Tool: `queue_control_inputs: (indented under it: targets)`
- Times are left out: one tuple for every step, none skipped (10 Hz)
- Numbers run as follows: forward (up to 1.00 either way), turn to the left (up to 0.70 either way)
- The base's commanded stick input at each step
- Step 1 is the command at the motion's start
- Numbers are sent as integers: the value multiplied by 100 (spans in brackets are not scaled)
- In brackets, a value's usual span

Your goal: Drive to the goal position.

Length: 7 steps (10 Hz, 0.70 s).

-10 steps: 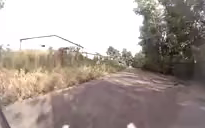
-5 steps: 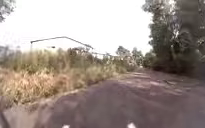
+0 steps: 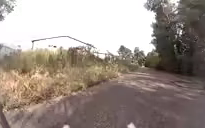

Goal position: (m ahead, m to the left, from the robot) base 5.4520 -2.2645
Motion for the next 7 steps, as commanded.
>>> queue_control_inputs:
  targets:
    - [70,-35]
    - [70,-35]
    - [70,-35]
    - [70,-35]
    - [70,-35]
    - [69,-37]
    - [66,-41]
